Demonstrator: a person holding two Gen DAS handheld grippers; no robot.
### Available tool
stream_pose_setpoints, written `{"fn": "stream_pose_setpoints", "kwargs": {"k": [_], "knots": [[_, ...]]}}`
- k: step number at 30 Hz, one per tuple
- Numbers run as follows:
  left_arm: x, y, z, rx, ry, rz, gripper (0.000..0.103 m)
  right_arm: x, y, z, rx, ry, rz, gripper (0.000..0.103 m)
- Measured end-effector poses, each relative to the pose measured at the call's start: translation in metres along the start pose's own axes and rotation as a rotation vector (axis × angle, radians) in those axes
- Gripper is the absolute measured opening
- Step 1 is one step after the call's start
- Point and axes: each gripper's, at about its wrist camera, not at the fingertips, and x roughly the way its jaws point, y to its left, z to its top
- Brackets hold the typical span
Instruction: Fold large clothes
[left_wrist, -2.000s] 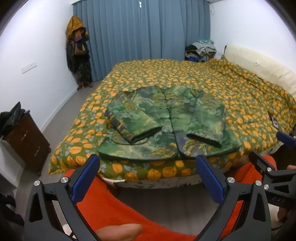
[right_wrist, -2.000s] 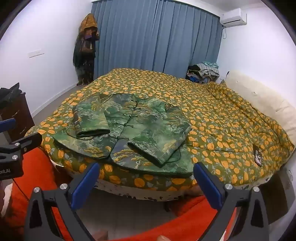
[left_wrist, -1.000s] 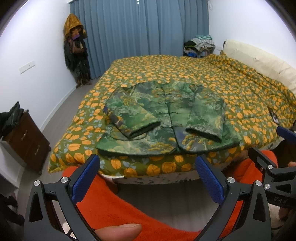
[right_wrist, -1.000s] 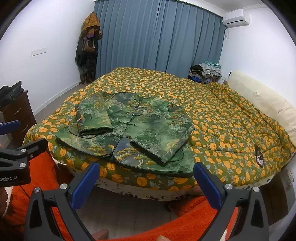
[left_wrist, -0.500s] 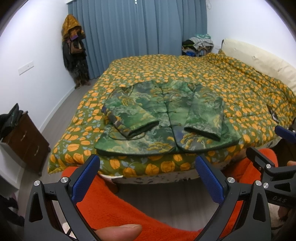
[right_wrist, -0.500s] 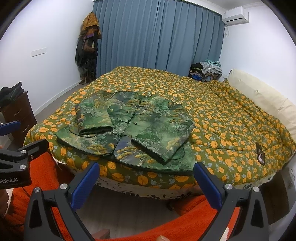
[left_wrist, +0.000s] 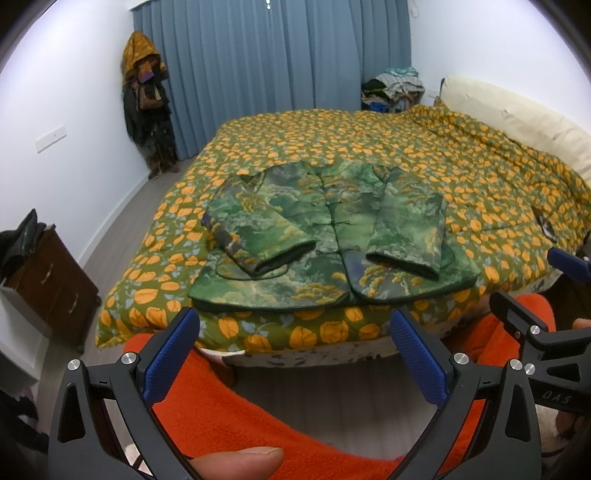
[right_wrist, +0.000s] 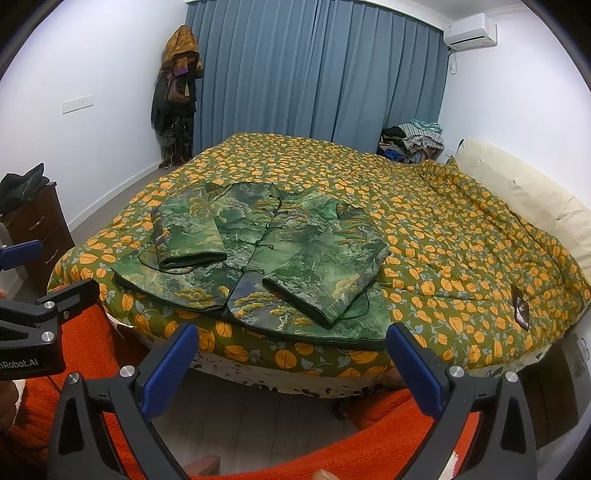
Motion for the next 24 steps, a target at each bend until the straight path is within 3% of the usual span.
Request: {"fn": "stream_pose_setpoints", "kwargs": {"k": [24], "knots": [[-0.0001,-0.0007,0.0011,0.0,0.001,0.001,0.103,-0.0001,0.0015,0.0005,-0.007,-0.004,0.0,0.103]]}}
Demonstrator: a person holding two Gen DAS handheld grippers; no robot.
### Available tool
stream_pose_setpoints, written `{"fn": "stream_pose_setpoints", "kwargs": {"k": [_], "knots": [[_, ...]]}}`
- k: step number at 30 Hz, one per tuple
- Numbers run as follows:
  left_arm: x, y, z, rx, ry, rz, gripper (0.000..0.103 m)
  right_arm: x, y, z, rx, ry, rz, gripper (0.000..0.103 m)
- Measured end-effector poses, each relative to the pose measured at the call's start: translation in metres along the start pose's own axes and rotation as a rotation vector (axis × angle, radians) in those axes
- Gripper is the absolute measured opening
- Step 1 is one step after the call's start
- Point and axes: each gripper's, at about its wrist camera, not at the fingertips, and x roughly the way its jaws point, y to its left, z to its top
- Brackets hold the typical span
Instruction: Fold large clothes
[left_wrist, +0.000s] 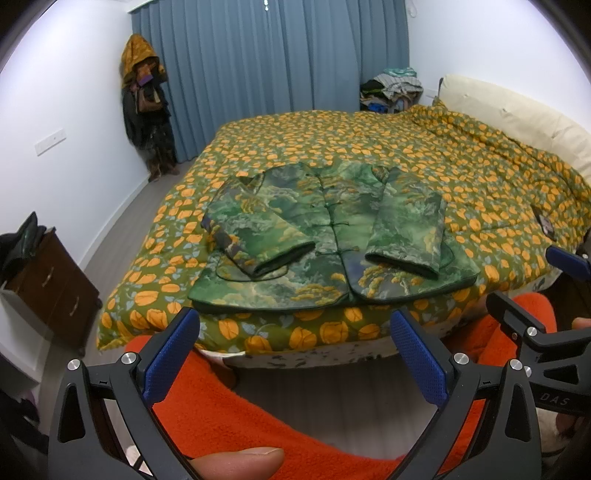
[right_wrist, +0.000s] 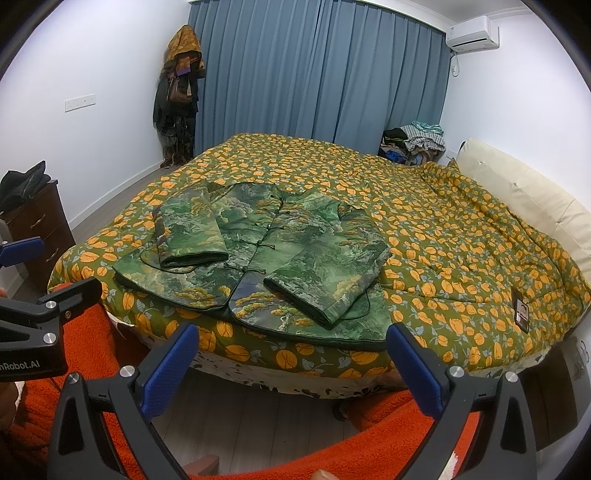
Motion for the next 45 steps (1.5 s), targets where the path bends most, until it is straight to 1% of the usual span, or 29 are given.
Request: {"fn": "stream_pose_setpoints", "kwargs": {"k": [45], "knots": [[0.0008,-0.0023,-0.0035,0.011,0.0,-0.003,0.103,0.0004,0.0038,-0.0002,-0.009,0.001,0.003,0.103]]}}
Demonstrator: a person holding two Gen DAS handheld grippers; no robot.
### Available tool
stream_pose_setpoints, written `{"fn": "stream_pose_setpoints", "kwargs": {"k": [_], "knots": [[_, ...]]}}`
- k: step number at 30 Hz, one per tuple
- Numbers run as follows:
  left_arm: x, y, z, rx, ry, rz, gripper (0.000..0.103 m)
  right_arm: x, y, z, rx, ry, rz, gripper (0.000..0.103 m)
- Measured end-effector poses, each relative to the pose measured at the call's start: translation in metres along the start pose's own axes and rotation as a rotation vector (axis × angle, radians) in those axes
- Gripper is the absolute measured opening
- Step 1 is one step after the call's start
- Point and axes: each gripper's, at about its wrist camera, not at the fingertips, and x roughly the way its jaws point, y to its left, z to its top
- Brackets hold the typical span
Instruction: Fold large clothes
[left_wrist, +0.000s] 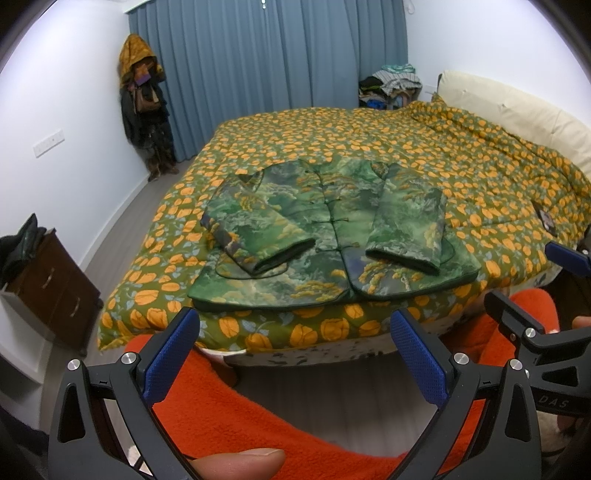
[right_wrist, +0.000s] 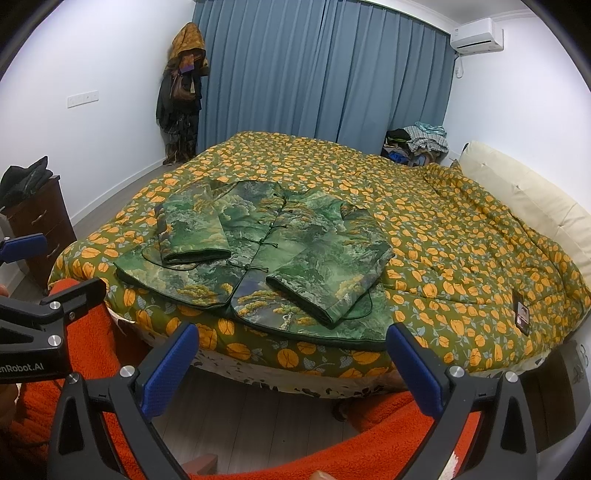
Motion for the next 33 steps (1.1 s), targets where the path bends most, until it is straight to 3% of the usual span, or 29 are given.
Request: {"fn": "stream_pose_setpoints", "kwargs": {"k": [16,28,33], "knots": [[-0.001,0.007,-0.002,-0.001,0.007,0.002,0.103,0.001,0.003,-0.004,0.001,0.003,0.01,0.103],[0.002,0.004,0.002,0.031,-0.004,-0.042,0.103,-0.001,-0.002,-0.002,0.011,-0.008,0.05,0.103],[0.007,0.007,0.004,0.015,0.007,-0.07,0.103,-0.015,-0.018,0.007,0.036,-0.119,0.028,0.103]]}}
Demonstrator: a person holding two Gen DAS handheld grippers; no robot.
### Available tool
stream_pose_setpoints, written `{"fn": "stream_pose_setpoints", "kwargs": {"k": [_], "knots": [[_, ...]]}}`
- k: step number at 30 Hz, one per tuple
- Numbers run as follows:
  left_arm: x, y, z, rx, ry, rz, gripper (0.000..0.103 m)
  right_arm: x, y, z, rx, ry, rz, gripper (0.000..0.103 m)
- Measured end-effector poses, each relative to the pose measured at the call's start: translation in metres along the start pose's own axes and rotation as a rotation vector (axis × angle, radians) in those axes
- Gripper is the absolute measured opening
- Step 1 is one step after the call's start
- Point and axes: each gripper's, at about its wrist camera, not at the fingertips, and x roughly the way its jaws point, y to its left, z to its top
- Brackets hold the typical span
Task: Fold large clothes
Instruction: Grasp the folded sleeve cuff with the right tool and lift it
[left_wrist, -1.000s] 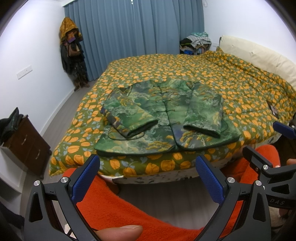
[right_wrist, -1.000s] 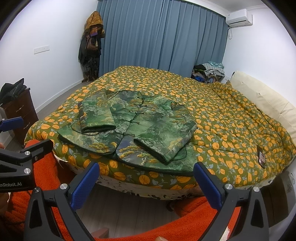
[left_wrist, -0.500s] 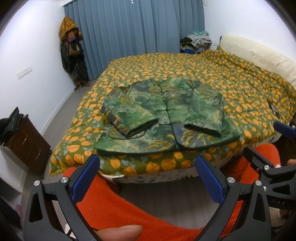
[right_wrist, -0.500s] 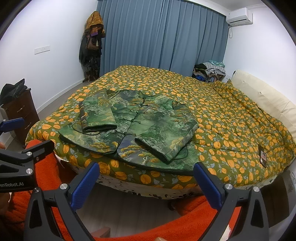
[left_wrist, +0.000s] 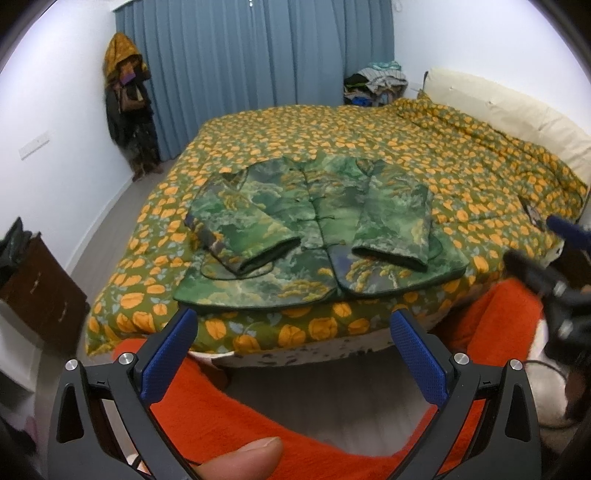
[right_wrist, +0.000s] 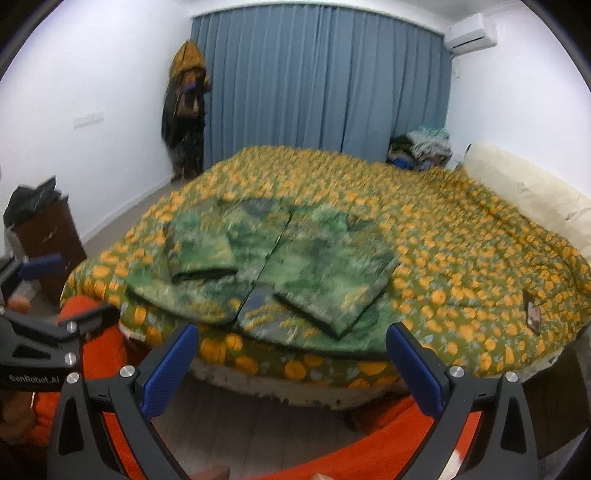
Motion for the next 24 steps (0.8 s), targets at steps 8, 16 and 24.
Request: {"fn": "stream_pose_setpoints", "kwargs": {"k": [8,16,24], "knots": [[0.009,0.008,0.015,0.036,-0.087,0.089,0.103,0.014,-0.027,0.03,-0.065,-0.14,0.027,0.103],[0.056,0.016,0.029,0.055,0.025,0.047,0.103,0.137,-0.027,0.005,-0.219,0.141,0.116,0.103],[0.08,0.021,0.028,0.045,0.075,-0.007,0.103,0.262,-0.005,-0.025,-0.473,0.319,0.127,0.101]]}}
